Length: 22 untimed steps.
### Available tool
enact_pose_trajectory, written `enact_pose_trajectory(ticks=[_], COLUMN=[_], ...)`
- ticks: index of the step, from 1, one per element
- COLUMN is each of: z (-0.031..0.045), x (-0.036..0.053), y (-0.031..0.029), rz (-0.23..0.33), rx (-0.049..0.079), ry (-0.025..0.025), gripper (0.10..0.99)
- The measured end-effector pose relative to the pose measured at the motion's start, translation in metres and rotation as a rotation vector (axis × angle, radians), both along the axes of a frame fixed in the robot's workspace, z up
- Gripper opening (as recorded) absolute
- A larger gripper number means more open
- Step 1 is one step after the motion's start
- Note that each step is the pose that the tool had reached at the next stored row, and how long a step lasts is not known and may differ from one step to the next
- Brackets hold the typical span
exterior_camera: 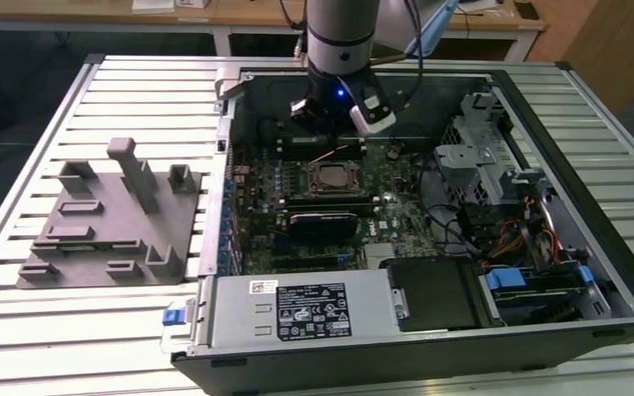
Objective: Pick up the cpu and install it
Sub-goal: 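Install the first cpu locking lever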
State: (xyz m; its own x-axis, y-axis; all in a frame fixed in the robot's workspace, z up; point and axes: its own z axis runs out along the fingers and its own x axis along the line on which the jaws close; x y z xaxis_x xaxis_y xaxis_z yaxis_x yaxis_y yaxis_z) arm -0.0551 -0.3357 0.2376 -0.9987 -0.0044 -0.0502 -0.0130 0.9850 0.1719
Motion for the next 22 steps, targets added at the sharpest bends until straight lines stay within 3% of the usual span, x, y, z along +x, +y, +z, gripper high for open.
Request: enact_pose_trajectory(ticks=[6,13,22], z=[-0.0041,-0.0078,-0.0122], x=[0.0000,0.0000,0.0000], y=[0.0000,0.0001,0.0032], rz=[0.000,0.000,0.000], rx=[-0.004,-0.009,-0.010], ry=[-0.0096,-0.0253,-0.0354], gripper=[0.106,0.106,0.106])
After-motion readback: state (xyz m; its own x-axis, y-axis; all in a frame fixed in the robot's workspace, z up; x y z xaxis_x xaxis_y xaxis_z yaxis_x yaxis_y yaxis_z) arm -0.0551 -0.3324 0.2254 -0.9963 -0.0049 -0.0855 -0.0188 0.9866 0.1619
